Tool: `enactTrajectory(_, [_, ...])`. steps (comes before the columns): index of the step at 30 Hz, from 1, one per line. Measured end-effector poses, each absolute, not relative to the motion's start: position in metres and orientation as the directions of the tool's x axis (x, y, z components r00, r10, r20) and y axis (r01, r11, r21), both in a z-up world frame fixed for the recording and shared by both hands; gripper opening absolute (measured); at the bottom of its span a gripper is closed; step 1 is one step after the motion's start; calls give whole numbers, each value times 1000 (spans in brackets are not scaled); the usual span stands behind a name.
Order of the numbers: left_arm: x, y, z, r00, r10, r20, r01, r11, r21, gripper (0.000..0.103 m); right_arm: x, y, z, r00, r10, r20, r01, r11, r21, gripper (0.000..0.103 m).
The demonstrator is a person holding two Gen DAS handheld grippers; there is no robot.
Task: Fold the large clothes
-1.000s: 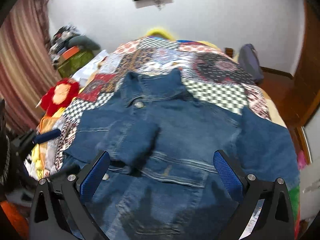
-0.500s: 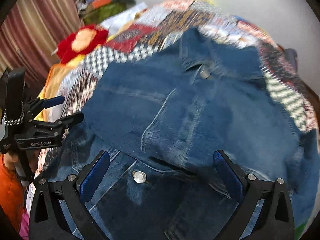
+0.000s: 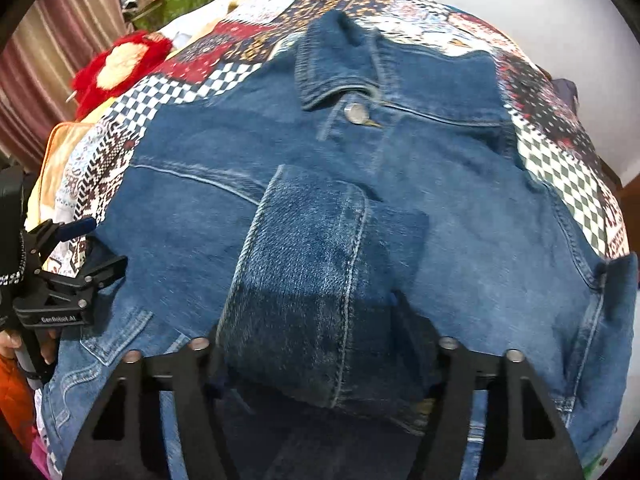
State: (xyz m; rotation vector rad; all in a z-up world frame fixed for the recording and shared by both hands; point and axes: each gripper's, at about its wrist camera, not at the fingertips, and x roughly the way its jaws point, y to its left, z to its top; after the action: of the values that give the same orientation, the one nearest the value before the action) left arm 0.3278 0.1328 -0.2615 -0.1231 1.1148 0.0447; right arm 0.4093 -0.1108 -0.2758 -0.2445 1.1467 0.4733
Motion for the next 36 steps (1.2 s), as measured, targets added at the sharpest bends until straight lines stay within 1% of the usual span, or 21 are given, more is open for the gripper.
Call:
enactTrajectory(2, [325,132,-260,438,-13,-899,-99,993,-63,100,410,-124,-272,344,237,-909,-453,889,61,56])
enactTrajectory(8, [324,127,-258,423,26,-906,-103,994,-19,100,416,-182,-258,392,236,-889,-329,939,104,56])
enactTrajectory(11, [320,124,-250,432,24,-901,-102,994,-22,100,421,-211,-252,410,205,-889,-262,960,101,56])
enactTrajectory(12, [318,124,-246,439,21,-898,-102,994,-27,100,425,-223,-254,393,196,-898,-241,965,106,56])
enactTrajectory(14, [317,122,-235,460,18,-888,-100,994,-32,100,428,-236,-260,340,234,-911,-225,961,163,56])
enactTrajectory(16, [317,119,-222,484,20,-875,-99,995,-32,100,430,-251,-270,282,314,-907,-171,946,274,57])
enactTrajectory(18, [319,117,-211,508,14,-861,-95,995,-39,100,432,-258,-281,232,373,-898,-113,928,356,61])
enactTrajectory(19, [321,114,-205,519,12,-855,-90,995,-41,100,434,-260,-287,209,409,-888,-86,912,400,65])
enactTrajectory(21, [327,108,-196,534,12,-845,-77,996,-34,100,436,-258,-291,208,423,-882,-73,906,417,68])
enactTrajectory(25, [341,93,-189,541,16,-841,-41,999,-7,100,438,-240,-291,236,403,-884,-151,914,377,67])
enactTrajectory(27, [346,85,-189,538,13,-843,-23,1000,1,100,440,-232,-293,243,390,-888,-179,918,354,52])
enactTrajectory(28, [350,79,-189,536,6,-844,-9,1000,2,100,441,-228,-293,253,372,-893,-188,924,332,42])
enactTrajectory(30, [351,72,-189,534,-5,-845,9,1000,0,100,442,-224,-290,276,362,-890,-202,927,315,34])
enactTrajectory(32, [357,66,-189,528,-17,-849,18,1000,-8,100,441,-223,-280,314,362,-878,-224,927,302,30])
enactTrajectory(36, [370,55,-184,530,-72,-845,47,997,-55,100,437,-222,-248,408,358,-840,-283,924,257,30])
